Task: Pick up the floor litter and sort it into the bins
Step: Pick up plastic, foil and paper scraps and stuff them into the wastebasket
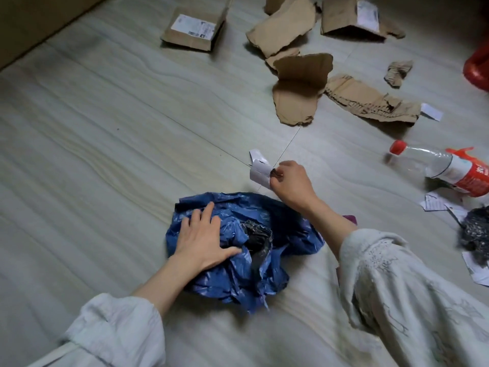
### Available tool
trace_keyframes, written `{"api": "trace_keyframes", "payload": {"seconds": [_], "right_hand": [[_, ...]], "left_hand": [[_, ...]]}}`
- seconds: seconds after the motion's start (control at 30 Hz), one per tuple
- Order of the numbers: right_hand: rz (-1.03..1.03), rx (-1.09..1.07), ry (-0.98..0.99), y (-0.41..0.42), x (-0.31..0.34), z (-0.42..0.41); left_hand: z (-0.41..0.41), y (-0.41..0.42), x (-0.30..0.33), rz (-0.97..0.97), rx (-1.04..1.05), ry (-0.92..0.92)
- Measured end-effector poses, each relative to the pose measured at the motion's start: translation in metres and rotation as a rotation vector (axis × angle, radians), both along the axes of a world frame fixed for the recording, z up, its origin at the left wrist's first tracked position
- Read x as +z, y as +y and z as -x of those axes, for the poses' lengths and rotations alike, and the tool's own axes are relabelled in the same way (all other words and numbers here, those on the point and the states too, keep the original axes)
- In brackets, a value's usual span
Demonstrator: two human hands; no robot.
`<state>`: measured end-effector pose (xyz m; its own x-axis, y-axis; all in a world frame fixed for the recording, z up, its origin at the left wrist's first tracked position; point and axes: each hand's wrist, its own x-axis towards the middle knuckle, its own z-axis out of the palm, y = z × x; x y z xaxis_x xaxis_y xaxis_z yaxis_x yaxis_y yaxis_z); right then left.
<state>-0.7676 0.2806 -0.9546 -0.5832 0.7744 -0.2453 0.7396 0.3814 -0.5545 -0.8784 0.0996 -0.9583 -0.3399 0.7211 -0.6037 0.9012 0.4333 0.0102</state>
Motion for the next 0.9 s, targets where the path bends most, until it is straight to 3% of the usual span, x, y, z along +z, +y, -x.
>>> {"api": "trace_keyframes", "payload": {"seconds": [0.1, 0.3, 0.43, 0.6, 0.73, 0.9], "right_hand": [[0.015, 0.045, -0.027, 0.01, -0.008, 0.022], [-0.146, 0.117, -0.109, 0.006, -0.036, 0.042], [0.013, -0.052, -0.085, -0.005, -0.041, 0.05], [0.154, -0.111, -0.128, -0.014, -0.032, 0.042], [0.149, -0.047, -0.235, -0.019, -0.029, 0.024], [0.166, -0.156, -0.13, -0.018, -0.005, -0.011]], "left_hand": [[-0.002, 0.008, -0.007, -0.093, -0.015, 0.108], [-0.007, 0.009, -0.016, -0.204, -0.035, 0.062], [-0.004, 0.011, -0.02, -0.234, -0.077, 0.022], [-0.014, 0.002, -0.018, -0.297, -0.104, -0.054], [-0.012, -0.004, -0.018, -0.379, -0.02, -0.115], [-0.013, -0.017, -0.009, -0.475, 0.086, -0.161]]}}
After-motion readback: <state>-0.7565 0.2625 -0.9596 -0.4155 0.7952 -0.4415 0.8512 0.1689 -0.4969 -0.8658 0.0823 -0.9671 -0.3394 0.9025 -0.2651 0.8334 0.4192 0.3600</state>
